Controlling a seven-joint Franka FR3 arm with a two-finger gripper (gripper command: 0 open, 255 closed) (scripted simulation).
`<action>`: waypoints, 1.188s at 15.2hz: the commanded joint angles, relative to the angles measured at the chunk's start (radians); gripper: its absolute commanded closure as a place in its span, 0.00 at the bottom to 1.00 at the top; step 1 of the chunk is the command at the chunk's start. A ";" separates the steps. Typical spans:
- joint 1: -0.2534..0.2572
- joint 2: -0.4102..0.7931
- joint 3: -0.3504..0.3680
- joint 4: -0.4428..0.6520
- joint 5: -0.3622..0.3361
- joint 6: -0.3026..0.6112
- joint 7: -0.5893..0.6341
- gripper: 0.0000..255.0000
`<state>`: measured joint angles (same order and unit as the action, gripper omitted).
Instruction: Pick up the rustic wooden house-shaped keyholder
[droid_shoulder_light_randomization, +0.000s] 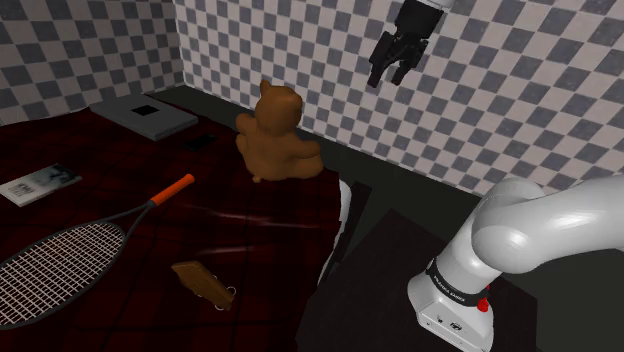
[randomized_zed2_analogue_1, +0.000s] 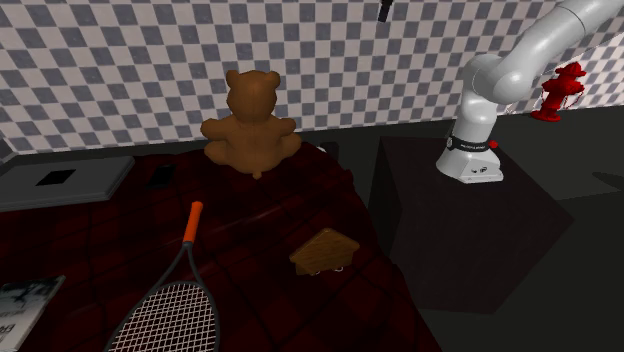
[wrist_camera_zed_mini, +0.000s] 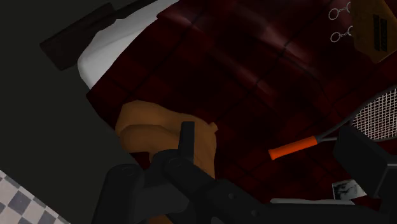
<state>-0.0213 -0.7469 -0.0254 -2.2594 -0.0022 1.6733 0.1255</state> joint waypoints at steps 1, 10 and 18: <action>0.000 0.000 0.000 0.000 0.000 0.000 0.000 0.00; 0.073 0.062 0.118 -0.173 0.056 0.273 0.061 0.00; 0.131 0.207 0.234 -0.251 0.083 0.530 0.122 0.00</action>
<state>0.1038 -0.5611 0.1939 -2.5032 0.0795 2.1681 0.2399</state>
